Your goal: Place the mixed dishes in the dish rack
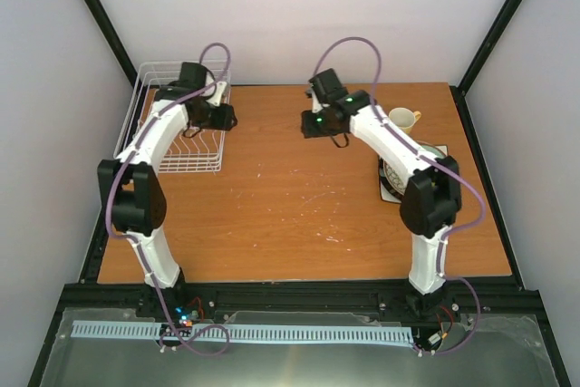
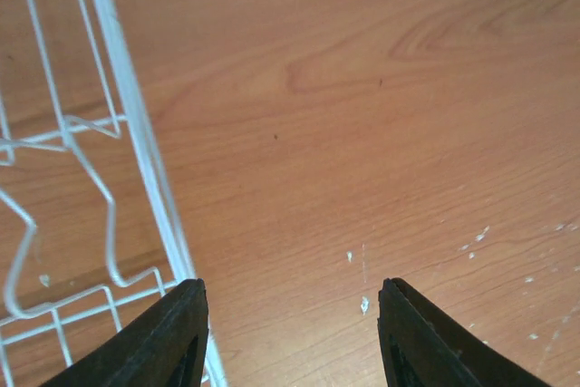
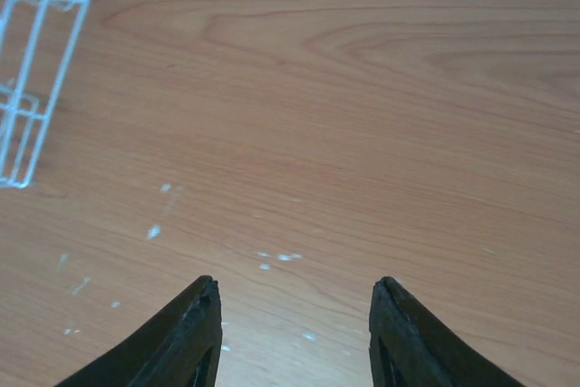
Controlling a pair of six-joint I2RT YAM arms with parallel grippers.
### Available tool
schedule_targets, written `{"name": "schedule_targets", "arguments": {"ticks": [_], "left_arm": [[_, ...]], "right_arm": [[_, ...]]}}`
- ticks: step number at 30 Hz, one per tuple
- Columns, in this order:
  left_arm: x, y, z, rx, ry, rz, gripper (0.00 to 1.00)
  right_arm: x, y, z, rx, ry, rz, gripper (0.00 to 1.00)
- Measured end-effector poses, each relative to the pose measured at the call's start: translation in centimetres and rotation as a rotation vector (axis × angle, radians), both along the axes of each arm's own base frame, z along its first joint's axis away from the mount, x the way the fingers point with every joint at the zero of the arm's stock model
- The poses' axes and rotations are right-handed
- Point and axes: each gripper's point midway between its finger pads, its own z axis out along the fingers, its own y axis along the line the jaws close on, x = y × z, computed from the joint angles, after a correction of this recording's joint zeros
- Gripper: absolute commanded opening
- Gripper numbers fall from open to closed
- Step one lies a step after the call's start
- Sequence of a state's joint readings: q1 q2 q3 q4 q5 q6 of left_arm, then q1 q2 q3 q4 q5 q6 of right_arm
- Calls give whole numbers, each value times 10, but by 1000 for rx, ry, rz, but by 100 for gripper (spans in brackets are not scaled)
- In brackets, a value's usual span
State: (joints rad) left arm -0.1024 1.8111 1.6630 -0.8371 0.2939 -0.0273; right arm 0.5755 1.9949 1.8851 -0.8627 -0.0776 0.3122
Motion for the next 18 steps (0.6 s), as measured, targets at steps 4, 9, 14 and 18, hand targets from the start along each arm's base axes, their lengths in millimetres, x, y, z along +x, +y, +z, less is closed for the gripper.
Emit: {"name": "schedule_targets", "arguments": {"ticks": [4,9,14,18], "left_arm": [[-1,-12,-30,108,84,-6,52],[-4,-3,-33,226,105,41,50],[-12,10,-38,328,132,96,50],[-21,13,-51,367,171,114,48]], "right_arm": [[6,-50,12,9,-29,-95,47],[6,-81,19,13,-50,-154,48],[3,-85,10,9,-38,-156,48],[2,-84,7,14,-33,-150,48]]}}
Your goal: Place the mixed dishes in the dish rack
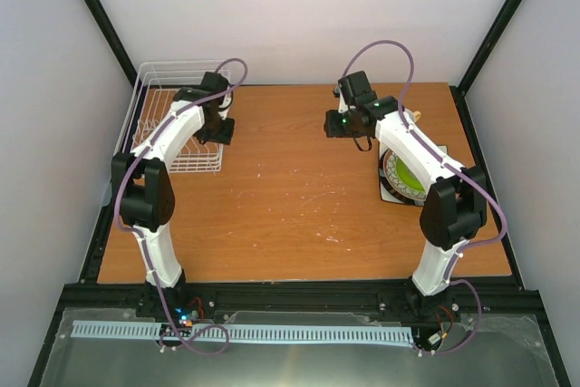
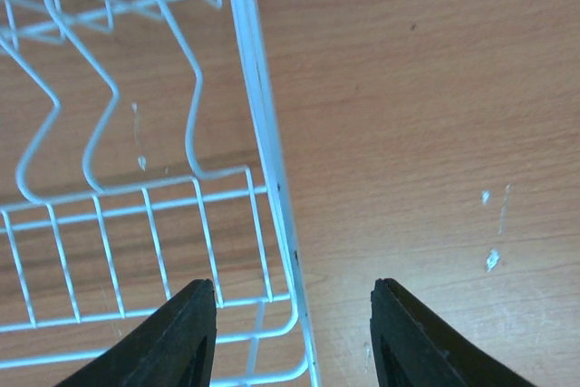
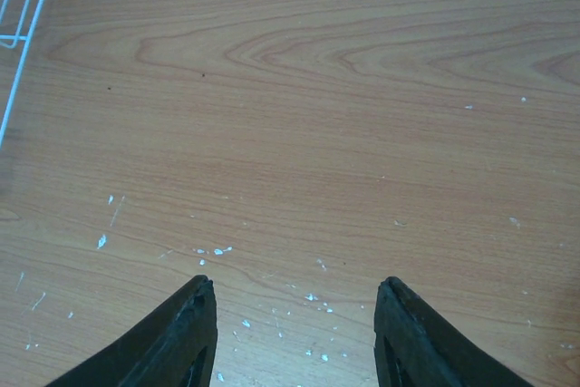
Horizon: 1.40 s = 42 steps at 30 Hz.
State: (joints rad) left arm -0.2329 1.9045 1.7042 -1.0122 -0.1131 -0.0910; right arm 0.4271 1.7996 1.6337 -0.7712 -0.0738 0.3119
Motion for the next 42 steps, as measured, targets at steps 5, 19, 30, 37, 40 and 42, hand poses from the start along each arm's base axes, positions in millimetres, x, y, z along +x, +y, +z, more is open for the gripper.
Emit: {"name": "schedule_targets", "arguments": {"ticks": [5,19,30,37,40,42], "left_arm": [[-14,5,-18,20,56,28,46],[-26,0,-33,-32,107,67,12],[-35,-8,-41,-66,128,88,1],[-40,-28,-40,-87,131,104,1],[-43,-44,-38,-98,135,105,1],[-45,-59,-37,-106,136,104,1]], "right_arm": [[0,3,1,13,-2,8,48],[-2,2,-4,6,6,18,48],[-6,1,-5,-2,5,29,48],[-7,0,3,-5,-18,40,48],[-7,-1,5,-10,-26,43,48],[-8,-3,6,-14,-33,44,48]]}}
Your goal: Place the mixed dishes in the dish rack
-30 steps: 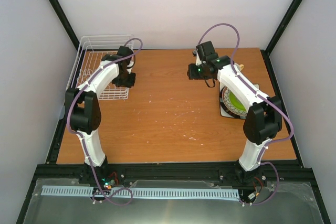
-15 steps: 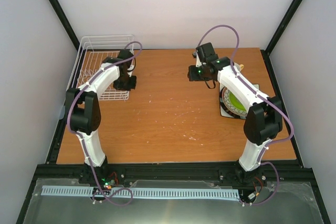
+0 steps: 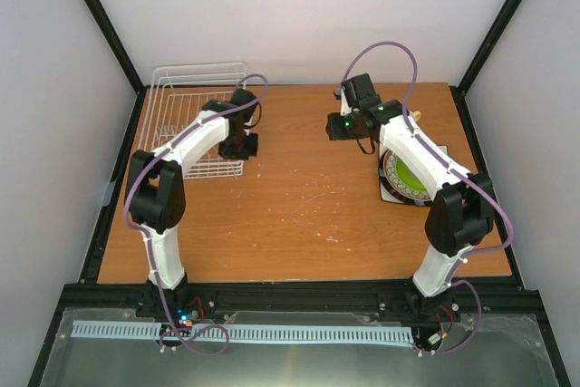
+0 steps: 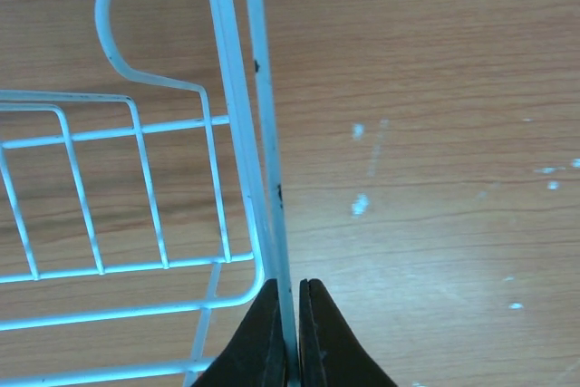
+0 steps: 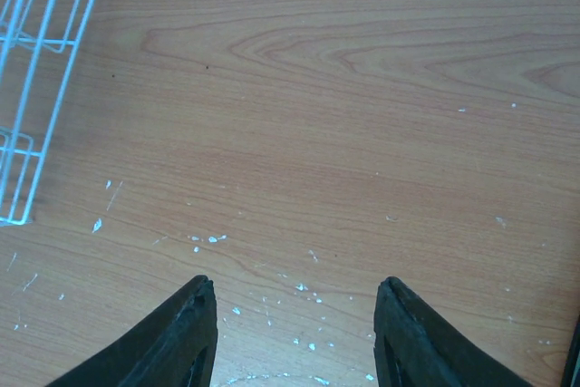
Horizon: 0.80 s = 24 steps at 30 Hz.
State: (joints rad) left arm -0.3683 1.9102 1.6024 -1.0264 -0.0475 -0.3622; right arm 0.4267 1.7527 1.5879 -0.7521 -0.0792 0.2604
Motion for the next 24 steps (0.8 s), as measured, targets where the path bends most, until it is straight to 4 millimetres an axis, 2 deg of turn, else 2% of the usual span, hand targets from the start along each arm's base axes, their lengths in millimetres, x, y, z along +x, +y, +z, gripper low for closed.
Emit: {"name": "schedule_targets", "arguments": {"ticks": [6,11,18,24], "left_arm": [[-5,-50,-3,-14,3,-40,1],[-13,-87,-4,-25,2,-87,1],[-29,-112,-4,-33,4,-95,1],[-49,-135,-4,-33,3,-69,1]], "right_arm": [[-7,-10,1,-13,-9,-9,48],[-12,-28,4,-14,-17,-43,48],[-21,-50,7,-9,-30,-83,49],[-26,-52,8,7,-39,-79,48]]}}
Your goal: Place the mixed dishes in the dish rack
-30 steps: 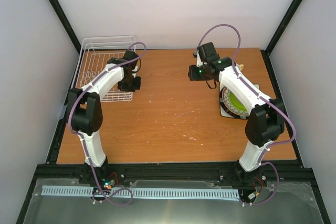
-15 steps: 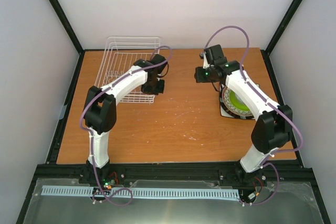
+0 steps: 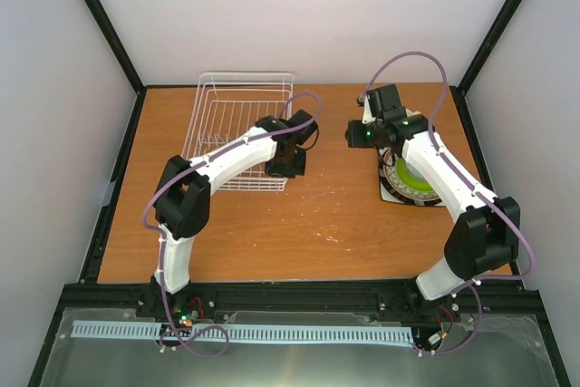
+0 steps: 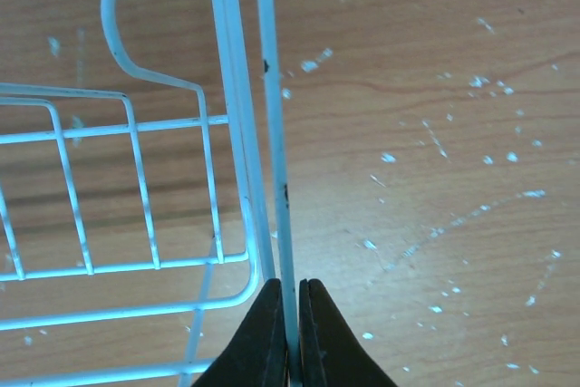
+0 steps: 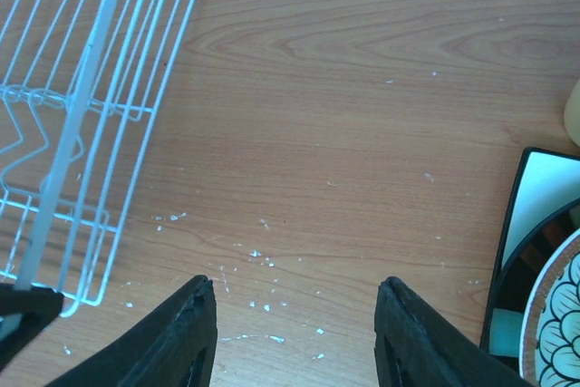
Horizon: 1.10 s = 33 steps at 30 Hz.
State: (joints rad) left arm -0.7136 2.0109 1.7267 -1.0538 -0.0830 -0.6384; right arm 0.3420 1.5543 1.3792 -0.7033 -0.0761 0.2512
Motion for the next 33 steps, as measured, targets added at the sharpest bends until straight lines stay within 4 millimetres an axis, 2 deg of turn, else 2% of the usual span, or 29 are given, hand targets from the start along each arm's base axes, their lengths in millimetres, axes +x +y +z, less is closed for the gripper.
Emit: {"name": "schedule_targets", "arguments": {"ticks": [7,11,22,25,27,30,33], "left_arm": [[-33,-28,0,-30,13,24,1],[-45,-40,0,-43,17,36,1],[-64,-75,0,-48,15,46,1],[-72,-81,0,-50,16,39,1],[-74,-83,0,-45,11,32,5],[-74,-83,0,-40,7,32,26],[-75,-88,2,-54,0,32,40]], "right_arm": [[-8,3,3,29,-8,19,48],[-14,2,11,45,-27,24,48],[-29,-4,33,66,-87,19,49],[-34,-7,36,68,-101,9,54],[-36,-8,39,74,-109,2,61],[-39,-10,45,80,-124,-4,72],[-41,-12,47,79,-138,-12,74]]}}
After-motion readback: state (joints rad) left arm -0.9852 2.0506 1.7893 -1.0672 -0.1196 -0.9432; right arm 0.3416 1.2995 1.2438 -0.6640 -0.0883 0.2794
